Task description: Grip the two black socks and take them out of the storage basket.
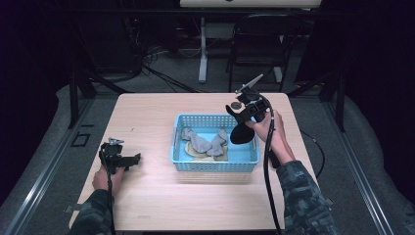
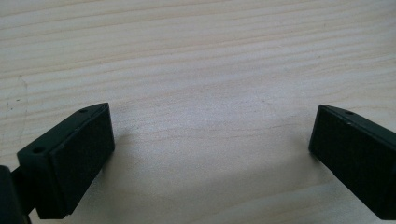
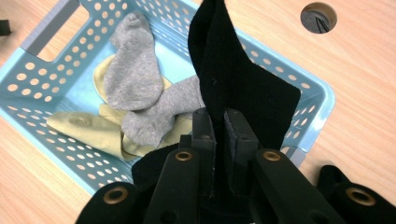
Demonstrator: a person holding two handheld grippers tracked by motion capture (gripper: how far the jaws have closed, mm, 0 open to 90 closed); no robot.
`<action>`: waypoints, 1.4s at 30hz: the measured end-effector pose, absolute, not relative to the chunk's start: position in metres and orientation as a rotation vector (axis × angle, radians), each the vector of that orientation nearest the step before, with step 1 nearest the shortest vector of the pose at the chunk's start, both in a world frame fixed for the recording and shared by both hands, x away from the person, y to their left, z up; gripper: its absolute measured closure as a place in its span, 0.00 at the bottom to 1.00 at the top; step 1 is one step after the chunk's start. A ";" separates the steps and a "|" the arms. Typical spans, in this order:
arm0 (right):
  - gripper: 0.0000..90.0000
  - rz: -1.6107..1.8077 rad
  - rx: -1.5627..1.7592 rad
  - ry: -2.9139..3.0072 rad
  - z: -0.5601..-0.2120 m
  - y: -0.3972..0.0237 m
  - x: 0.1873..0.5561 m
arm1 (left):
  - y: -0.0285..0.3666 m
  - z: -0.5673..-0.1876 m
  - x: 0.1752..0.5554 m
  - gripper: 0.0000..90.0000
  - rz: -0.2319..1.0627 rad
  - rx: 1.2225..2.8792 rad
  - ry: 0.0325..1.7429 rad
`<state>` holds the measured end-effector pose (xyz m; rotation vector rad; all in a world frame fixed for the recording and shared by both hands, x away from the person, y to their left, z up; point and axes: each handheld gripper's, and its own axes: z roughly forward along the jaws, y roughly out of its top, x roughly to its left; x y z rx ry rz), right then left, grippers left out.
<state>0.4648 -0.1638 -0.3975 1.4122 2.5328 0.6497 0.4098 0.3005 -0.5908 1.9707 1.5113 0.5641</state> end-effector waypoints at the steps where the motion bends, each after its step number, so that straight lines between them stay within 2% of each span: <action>1: 0.93 0.661 1.408 2.531 -0.396 -0.164 0.465 | 0.300 -0.591 0.410 0.00 0.567 1.970 1.513; 17: 0.93 0.670 1.409 2.497 -0.369 -0.182 0.454 | 0.300 -0.591 0.410 0.00 0.567 1.970 1.513; 30: 0.93 0.641 1.476 2.409 -0.353 -0.228 0.441 | 0.300 -0.591 0.410 0.00 0.565 1.965 1.514; 42: 0.93 0.573 1.627 2.326 -0.380 -0.287 0.433 | 0.300 -0.591 0.410 0.00 0.565 1.965 1.514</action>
